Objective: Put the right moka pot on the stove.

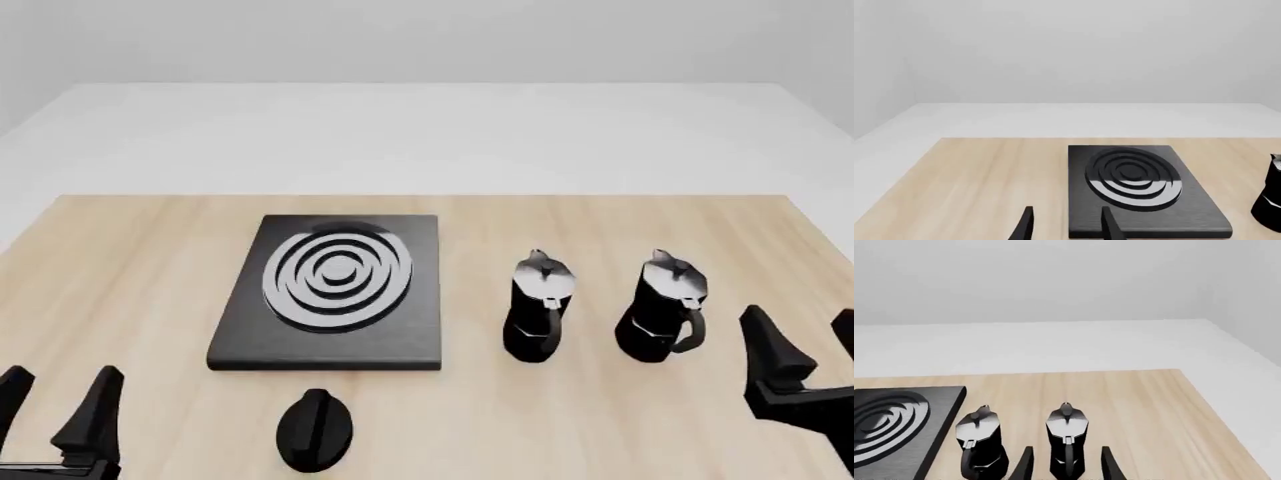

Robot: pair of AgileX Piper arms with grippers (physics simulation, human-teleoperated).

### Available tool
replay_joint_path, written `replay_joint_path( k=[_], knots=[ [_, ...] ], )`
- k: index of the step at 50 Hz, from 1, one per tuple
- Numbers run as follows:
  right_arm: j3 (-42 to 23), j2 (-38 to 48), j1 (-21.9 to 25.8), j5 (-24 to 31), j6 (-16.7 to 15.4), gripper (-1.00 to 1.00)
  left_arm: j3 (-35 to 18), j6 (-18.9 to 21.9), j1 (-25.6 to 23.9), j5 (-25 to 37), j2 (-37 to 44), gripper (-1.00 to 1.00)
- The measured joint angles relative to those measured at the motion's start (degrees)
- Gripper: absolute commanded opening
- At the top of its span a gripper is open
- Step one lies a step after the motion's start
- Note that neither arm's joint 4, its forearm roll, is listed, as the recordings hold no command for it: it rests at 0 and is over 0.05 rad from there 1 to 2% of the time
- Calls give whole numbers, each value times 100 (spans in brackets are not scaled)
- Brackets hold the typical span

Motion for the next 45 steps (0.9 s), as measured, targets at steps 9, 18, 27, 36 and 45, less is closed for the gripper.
replay_joint_path(
  k=[9,18,27,36,45],
  knots=[
    [-15,708,-32,-336,-189,100,0,0,0,0,0,100],
    [105,1539,-83,-950,-329,100,0,0,0,0,1,100],
    [278,2520,-81,-1803,-311,100,0,0,0,0,1,100],
    [382,3460,-50,-2604,-255,100,0,0,0,0,1,100],
    [564,4467,-19,-3589,-144,100,0,0,0,0,1,100]
  ],
)
